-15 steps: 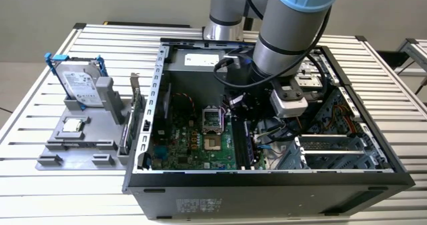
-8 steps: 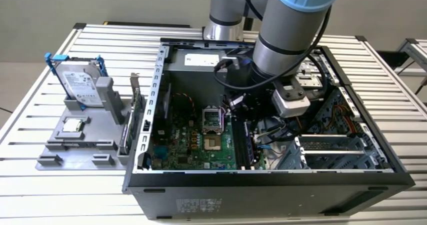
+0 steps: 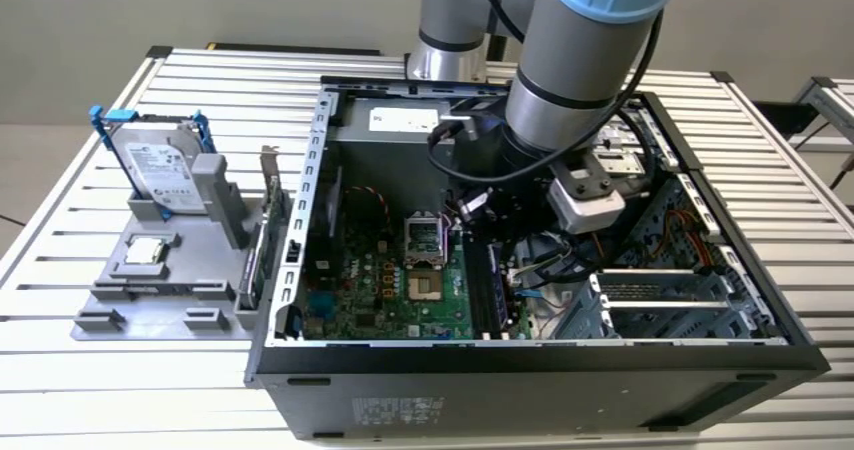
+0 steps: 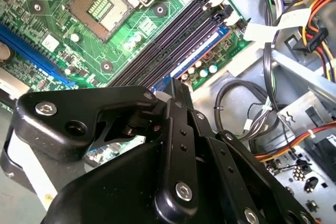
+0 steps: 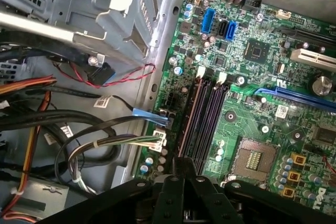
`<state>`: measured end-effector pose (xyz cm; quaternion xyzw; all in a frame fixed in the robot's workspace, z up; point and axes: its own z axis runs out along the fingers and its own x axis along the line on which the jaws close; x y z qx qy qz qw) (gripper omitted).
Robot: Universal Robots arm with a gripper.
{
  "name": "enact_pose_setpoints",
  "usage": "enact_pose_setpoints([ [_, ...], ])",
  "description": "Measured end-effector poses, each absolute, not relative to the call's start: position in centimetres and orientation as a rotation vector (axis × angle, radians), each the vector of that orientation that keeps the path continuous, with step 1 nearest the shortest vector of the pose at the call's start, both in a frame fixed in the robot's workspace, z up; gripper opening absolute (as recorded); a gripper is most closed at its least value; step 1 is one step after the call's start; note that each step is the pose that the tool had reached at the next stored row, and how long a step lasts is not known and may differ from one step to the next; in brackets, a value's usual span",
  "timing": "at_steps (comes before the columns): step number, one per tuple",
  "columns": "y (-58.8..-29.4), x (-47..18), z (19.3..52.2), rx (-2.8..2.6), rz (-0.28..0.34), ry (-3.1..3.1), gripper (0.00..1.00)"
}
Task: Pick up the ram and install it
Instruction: 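Press down the ram until it locks into place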
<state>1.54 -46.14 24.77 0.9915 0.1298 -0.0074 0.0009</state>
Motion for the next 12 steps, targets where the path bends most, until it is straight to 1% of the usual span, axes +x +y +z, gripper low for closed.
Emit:
enact_pose_setpoints([
  [12,-46.11,1.53,24.77,3.099,-0.023,0.500,0.00],
])
